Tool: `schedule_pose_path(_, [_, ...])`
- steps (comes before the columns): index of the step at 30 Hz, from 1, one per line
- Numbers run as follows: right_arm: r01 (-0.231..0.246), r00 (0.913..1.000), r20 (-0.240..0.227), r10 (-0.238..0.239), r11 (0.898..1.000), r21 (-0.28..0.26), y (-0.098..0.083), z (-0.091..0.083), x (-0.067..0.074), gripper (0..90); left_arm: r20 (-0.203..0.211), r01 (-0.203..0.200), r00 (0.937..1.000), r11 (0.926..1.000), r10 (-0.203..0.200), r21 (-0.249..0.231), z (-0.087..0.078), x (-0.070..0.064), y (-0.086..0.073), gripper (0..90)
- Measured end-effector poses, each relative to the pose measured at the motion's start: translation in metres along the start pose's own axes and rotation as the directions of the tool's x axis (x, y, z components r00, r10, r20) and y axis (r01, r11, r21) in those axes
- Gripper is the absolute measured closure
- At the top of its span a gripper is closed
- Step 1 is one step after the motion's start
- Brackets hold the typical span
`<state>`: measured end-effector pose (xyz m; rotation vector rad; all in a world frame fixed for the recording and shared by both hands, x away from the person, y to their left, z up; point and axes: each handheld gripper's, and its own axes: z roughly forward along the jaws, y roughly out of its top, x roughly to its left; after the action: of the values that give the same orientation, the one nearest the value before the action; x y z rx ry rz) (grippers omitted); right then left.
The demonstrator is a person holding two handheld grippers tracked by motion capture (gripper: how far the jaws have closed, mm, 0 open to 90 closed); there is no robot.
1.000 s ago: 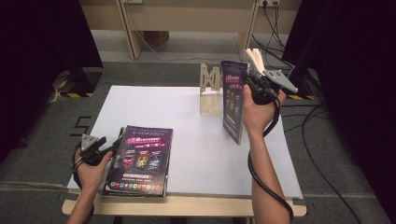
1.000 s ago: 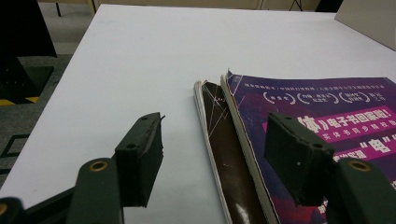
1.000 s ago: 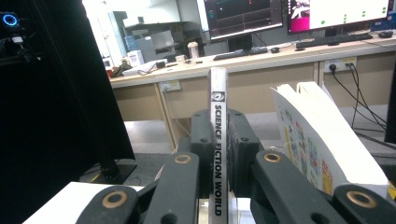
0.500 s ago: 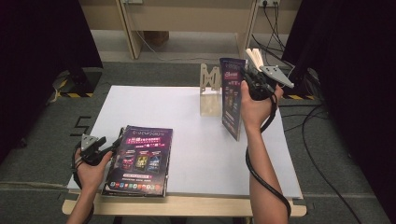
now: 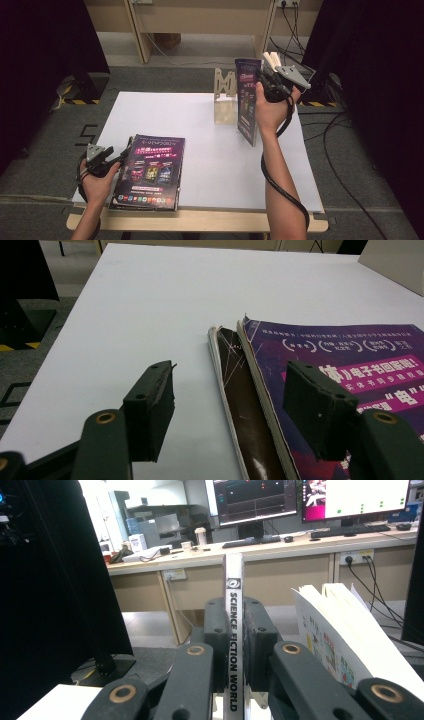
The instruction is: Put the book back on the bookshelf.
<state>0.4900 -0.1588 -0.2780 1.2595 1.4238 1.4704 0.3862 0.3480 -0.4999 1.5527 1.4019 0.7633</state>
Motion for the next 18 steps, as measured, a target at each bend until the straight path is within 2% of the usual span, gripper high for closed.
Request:
schedule_pose_path(5, [0.003, 1.0, 0.009, -0.003, 1.0, 0.0, 0.0, 0.005, 0.0, 83.8, 0.0, 0.002, 1.0, 1.0, -0.002, 0.001, 0.0, 0.0, 0.0, 36.6])
schedule_pose_path(7, [0.018, 0.9997, 0.019, -0.018, 1.0, -0.006, 0.0, 0.008, -0.001, 83.8, 0.0, 0.004, 1.0, 1.0, -0.004, 0.0, 0.0, 0.0, 0.0, 36.6])
schedule_pose_path(12, [0.005, 0.9997, 0.022, -0.004, 1.0, -0.01, 0.001, 0.013, -0.001, 83.8, 0.0, 0.004, 1.0, 1.0, -0.004, 0.0, 0.0, 0.0, 0.0, 36.6])
schedule_pose_path(18, [0.02, 0.9992, 0.034, -0.02, 1.0, -0.023, 0.002, 0.018, -0.002, 83.8, 0.0, 0.004, 1.0, 1.0, -0.004, 0.002, 0.0, 0.0, 0.0, 36.6])
